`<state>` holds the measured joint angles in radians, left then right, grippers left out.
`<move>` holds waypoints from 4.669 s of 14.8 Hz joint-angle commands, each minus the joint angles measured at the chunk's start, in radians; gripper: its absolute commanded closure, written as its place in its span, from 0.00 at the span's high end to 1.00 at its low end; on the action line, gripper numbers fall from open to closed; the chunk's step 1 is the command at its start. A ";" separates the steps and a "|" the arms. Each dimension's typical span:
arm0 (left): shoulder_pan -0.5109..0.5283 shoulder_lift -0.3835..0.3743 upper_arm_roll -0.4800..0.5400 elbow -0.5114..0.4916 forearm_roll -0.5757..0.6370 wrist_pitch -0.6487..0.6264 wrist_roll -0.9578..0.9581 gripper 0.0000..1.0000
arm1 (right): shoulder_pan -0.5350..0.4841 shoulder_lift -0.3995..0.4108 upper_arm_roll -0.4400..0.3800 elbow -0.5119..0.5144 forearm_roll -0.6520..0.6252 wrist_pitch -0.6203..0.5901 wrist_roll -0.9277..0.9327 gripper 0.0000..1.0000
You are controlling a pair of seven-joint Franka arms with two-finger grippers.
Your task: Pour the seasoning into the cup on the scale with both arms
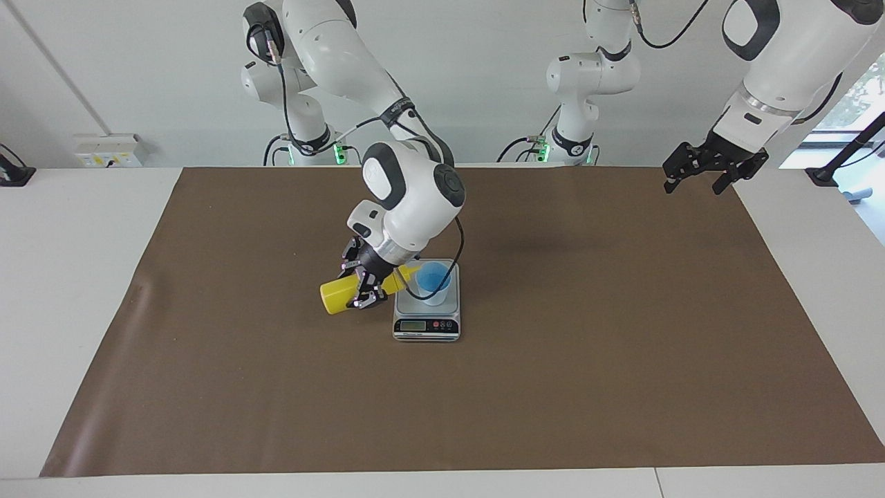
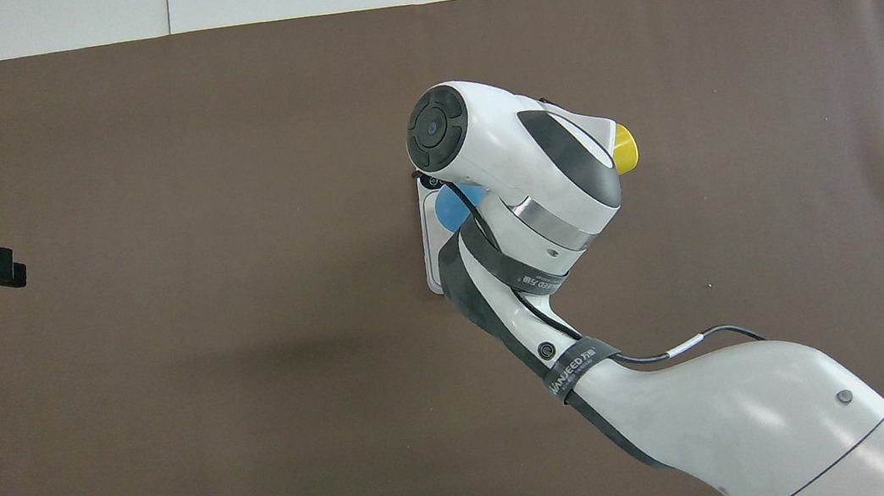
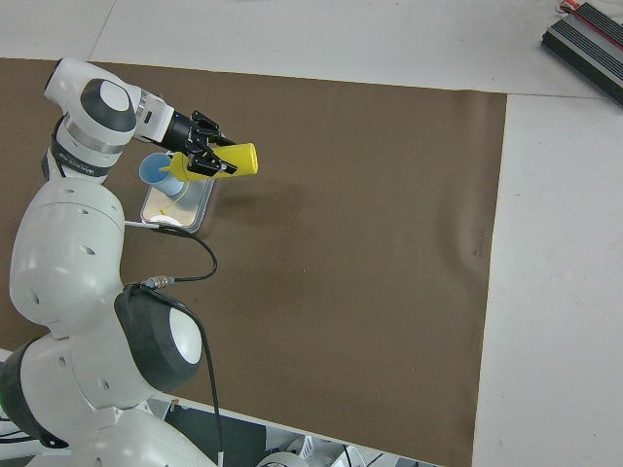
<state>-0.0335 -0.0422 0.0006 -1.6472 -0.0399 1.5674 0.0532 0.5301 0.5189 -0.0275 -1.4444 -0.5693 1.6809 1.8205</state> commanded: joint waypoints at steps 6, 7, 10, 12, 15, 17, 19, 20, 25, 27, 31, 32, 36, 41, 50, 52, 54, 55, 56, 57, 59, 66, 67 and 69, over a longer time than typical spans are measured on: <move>0.012 -0.021 -0.005 -0.022 -0.012 0.010 0.010 1.00 | -0.027 -0.057 0.005 0.010 0.012 -0.001 -0.006 0.00; 0.012 -0.021 -0.005 -0.022 -0.012 0.010 0.008 1.00 | -0.036 -0.065 0.003 0.015 0.053 -0.003 -0.016 0.00; 0.012 -0.019 -0.005 -0.022 -0.012 0.010 0.010 1.00 | -0.102 -0.120 0.003 0.013 0.170 -0.001 -0.068 0.00; 0.012 -0.019 -0.005 -0.022 -0.012 0.010 0.010 1.00 | -0.159 -0.158 0.001 0.013 0.261 -0.003 -0.139 0.00; 0.010 -0.021 -0.004 -0.022 -0.012 0.010 0.008 1.00 | -0.275 -0.201 0.001 0.015 0.429 -0.006 -0.232 0.00; 0.012 -0.021 -0.005 -0.022 -0.012 0.011 0.010 1.00 | -0.358 -0.230 -0.002 0.016 0.573 -0.004 -0.311 0.00; 0.012 -0.019 -0.005 -0.022 -0.012 0.010 0.010 1.00 | -0.473 -0.237 -0.003 0.016 0.748 -0.009 -0.404 0.00; 0.012 -0.019 -0.005 -0.022 -0.012 0.010 0.010 1.00 | -0.533 -0.238 -0.003 0.006 0.834 -0.009 -0.456 0.00; 0.010 -0.019 -0.005 -0.022 -0.012 0.010 0.010 1.00 | -0.740 -0.316 -0.005 -0.223 1.132 0.054 -0.757 0.00; 0.012 -0.019 -0.005 -0.022 -0.012 0.010 0.010 1.00 | -0.800 -0.310 -0.005 -0.292 1.264 0.075 -0.823 0.00; 0.010 -0.019 -0.005 -0.022 -0.012 0.010 0.010 1.00 | -0.878 -0.257 -0.003 -0.347 1.358 0.066 -0.912 0.00; 0.012 -0.019 -0.005 -0.022 -0.012 0.010 0.010 1.00 | -0.922 -0.220 -0.005 -0.358 1.412 0.045 -0.955 0.00; 0.012 -0.019 -0.005 -0.022 -0.012 0.010 0.010 1.00 | -0.984 -0.151 -0.005 -0.395 1.448 0.034 -1.081 0.00; 0.012 -0.019 -0.005 -0.022 -0.012 0.010 0.008 1.00 | -0.990 -0.137 -0.006 -0.481 1.516 0.103 -1.080 0.00; 0.012 -0.019 -0.005 -0.022 -0.012 0.010 0.010 1.00 | -0.954 -0.145 -0.003 -0.541 1.516 0.221 -1.077 0.21; 0.012 -0.019 -0.005 -0.022 -0.012 0.010 0.010 1.00 | -0.954 -0.143 -0.005 -0.524 1.514 0.209 -1.075 1.00; 0.010 -0.019 -0.005 -0.022 -0.012 0.010 0.010 1.00 | -0.964 -0.139 -0.005 -0.487 1.513 0.145 -1.075 1.00; 0.012 -0.019 -0.005 -0.022 -0.012 0.010 0.008 1.00 | -0.969 -0.139 -0.006 -0.469 1.502 0.111 -1.073 1.00; 0.010 -0.019 -0.005 -0.022 -0.012 0.010 0.010 1.00 | -0.981 -0.137 -0.008 -0.443 1.497 0.070 -1.072 1.00; 0.012 -0.019 -0.005 -0.022 -0.012 0.010 0.008 1.00 | -0.998 -0.135 -0.008 -0.400 1.481 0.010 -1.072 1.00; 0.012 -0.019 -0.005 -0.022 -0.012 0.010 0.010 1.00 | -0.987 -0.152 -0.006 -0.305 1.394 -0.059 -1.072 1.00; 0.012 -0.019 -0.005 -0.022 -0.012 0.010 0.010 1.00 | -0.921 -0.362 0.006 -0.136 1.145 -0.271 -1.080 1.00; 0.012 -0.019 -0.005 -0.022 -0.012 0.010 0.008 1.00 | -0.906 -0.379 0.009 -0.134 1.111 -0.271 -1.084 1.00; 0.012 -0.019 -0.005 -0.022 -0.012 0.010 0.010 1.00 | -0.839 -0.419 0.015 -0.119 1.039 -0.271 -1.127 1.00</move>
<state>-0.0334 -0.0422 0.0006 -1.6472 -0.0399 1.5675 0.0532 -0.3576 0.1164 -0.0230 -1.5813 0.5368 1.4137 0.7388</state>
